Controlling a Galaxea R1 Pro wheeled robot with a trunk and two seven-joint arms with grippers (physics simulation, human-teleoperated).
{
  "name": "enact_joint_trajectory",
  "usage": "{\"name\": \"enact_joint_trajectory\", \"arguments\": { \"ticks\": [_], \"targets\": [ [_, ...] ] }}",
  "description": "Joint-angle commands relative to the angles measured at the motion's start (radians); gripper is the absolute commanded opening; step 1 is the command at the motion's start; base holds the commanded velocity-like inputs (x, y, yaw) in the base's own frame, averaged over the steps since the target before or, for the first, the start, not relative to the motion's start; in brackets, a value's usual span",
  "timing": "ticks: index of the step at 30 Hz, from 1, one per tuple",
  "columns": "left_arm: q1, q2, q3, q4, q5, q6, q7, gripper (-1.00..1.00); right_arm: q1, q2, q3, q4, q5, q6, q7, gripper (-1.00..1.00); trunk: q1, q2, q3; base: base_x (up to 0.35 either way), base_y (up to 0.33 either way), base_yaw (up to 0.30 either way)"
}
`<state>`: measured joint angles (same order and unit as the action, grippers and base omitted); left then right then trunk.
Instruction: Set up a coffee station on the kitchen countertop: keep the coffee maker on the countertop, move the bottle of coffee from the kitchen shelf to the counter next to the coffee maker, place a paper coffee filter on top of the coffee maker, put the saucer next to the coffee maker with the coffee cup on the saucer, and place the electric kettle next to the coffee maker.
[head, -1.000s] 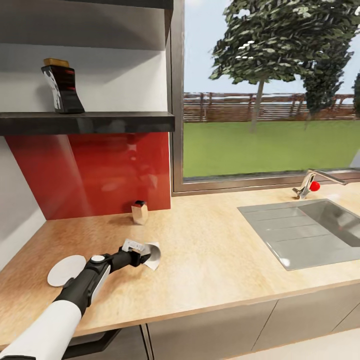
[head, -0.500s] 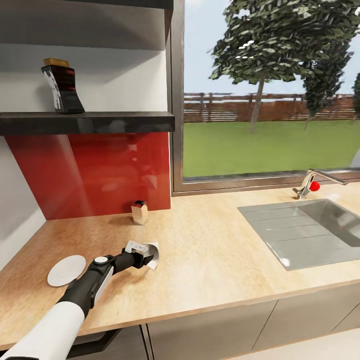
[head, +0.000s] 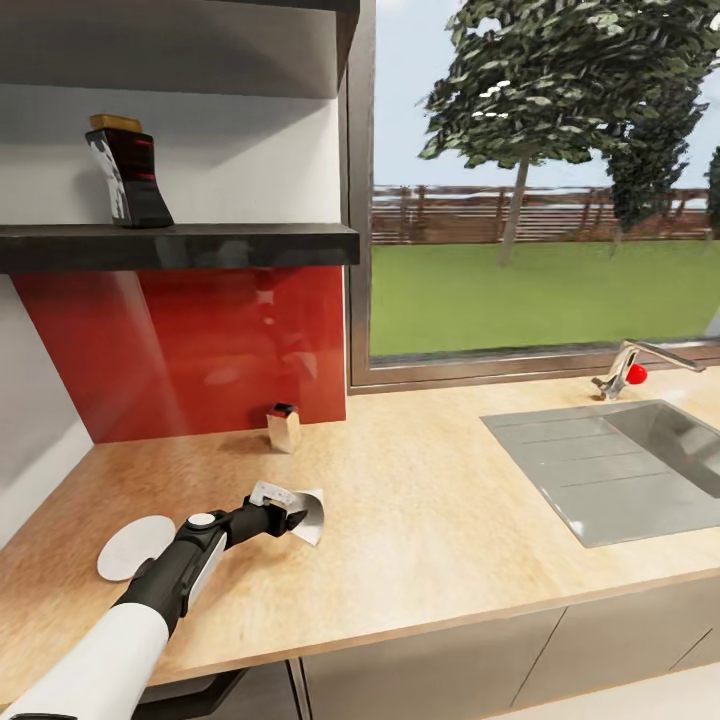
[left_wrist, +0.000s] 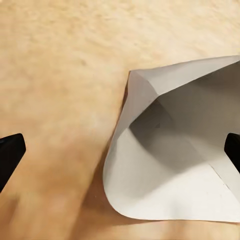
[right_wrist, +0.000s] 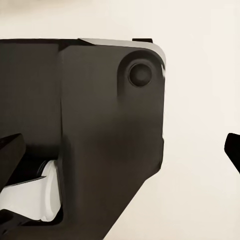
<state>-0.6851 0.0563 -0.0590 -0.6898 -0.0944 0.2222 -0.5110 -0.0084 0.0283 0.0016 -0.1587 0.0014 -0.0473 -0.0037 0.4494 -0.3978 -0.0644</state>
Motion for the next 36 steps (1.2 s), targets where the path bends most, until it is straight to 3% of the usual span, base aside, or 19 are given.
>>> {"name": "enact_joint_trajectory", "arguments": {
  "ticks": [1,19,23,28,36],
  "targets": [
    [-0.001,0.0,-0.001,-0.002,-0.007,0.003,-0.004,1.0,-0.001,0.0,0.0,0.001,0.0,-0.003,0.0,1.0,0.001,-0.002,-0.002,0.007,0.009,0.0],
    [-0.001,-0.001,-0.003,-0.002,-0.011,0.004,-0.004,1.0,-0.001,-0.001,0.0,0.001,0.0,-0.003,-0.001,1.0,0.001,-0.002,-0.002,0.001,0.043,-0.058],
    [-0.003,0.009,-0.014,-0.005,-0.019,0.011,-0.013,1.0,-0.001,-0.001,0.0,0.002,0.0,-0.003,-0.001,1.0,0.001,-0.002,-0.002,0.0,0.0,0.0],
    [-0.004,0.015,-0.049,-0.011,-0.061,0.015,-0.031,1.0,-0.001,-0.001,0.0,0.002,0.0,-0.003,-0.001,1.0,0.001,-0.002,-0.002,0.0,0.0,0.0],
    [-0.011,0.016,-0.056,-0.017,-0.094,0.019,-0.035,1.0,-0.001,-0.001,0.001,0.003,0.0,-0.003,-0.001,1.0,0.001,-0.002,-0.002,0.0,0.0,0.0]
  ]
}}
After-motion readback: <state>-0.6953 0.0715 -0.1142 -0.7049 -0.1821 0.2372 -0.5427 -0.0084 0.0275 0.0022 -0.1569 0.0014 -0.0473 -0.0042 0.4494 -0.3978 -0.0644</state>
